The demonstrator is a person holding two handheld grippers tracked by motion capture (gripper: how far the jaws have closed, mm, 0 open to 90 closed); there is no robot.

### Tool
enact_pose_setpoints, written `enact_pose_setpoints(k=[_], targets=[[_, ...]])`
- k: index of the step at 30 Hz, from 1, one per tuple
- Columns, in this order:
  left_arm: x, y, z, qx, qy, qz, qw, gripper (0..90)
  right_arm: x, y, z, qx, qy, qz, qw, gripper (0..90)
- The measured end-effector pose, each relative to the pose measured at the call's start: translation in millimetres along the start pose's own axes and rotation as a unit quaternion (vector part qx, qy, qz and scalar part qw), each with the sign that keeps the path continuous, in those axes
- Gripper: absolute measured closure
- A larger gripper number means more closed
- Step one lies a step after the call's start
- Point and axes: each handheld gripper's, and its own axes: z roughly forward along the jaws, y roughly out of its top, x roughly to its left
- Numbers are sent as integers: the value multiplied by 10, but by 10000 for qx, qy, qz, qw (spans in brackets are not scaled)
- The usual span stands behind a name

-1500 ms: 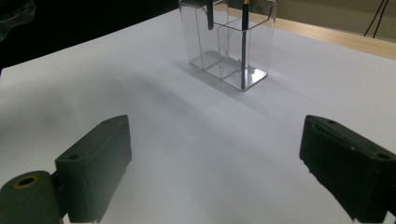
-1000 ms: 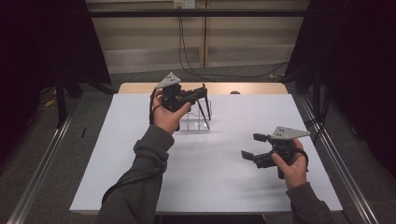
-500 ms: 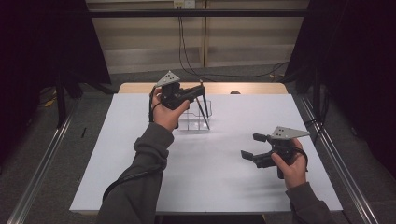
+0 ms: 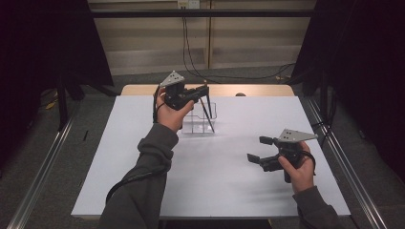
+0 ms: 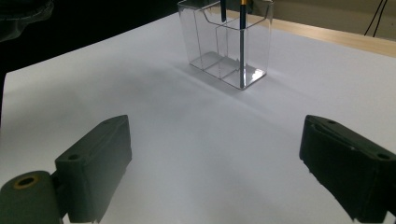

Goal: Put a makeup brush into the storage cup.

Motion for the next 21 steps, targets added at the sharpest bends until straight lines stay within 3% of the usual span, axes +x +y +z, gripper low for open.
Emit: enact_pose_setpoints(k=[21], targets=[[83, -35, 31, 18, 167, 58, 9998, 839, -2, 4, -17, -39, -2, -1, 10000, 90]])
